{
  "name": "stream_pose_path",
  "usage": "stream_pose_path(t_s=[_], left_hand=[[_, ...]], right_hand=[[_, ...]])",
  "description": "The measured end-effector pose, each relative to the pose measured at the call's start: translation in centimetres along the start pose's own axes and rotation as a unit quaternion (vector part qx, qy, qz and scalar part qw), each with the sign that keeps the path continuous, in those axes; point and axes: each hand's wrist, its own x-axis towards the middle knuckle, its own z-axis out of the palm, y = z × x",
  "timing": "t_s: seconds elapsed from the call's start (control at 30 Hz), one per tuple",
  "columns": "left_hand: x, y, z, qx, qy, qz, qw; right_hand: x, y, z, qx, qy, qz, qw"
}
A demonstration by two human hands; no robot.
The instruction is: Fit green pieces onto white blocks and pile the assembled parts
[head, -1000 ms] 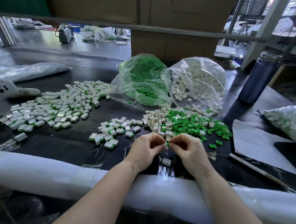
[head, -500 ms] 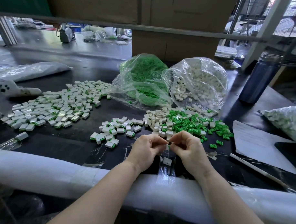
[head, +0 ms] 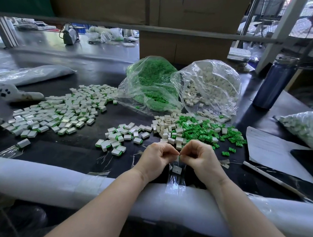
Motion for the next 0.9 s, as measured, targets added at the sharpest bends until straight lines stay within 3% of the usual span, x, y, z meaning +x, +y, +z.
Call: stream_pose_path(t_s=[0.27, 0.37, 0.57, 0.7, 0.9], left_hand=[[0.2, -0.4, 0.2, 0.019, 0.000, 0.018, 1.000], [0.4, -0.4, 0.2, -0.048, 0.018, -0.010, 0.999], [0.3, -1.0, 0.5, -0.022, 0.024, -0.004, 0.999], [0.4, -1.1, 0.4, -0.031, 0.023, -0.019, 0.999], [0.4, -1.0, 0.0, -0.020, -0.006, -0.041, 0.999]], right_hand=[[0.1, 0.0, 0.2, -0.007, 0.005, -0.013, 1.000], [0.3, 0.1, 0.2, 0.025, 0.043, -0.007, 0.999], [0.3, 0.5, 0.0, 0.049, 0.055, 0.021, 0.997], [0.1, 0.3, -0.1, 0.121, 0.050, 0.044, 0.990], [0.1, 0.3, 0.1, 0.059, 0.049, 0.053, 0.996]])
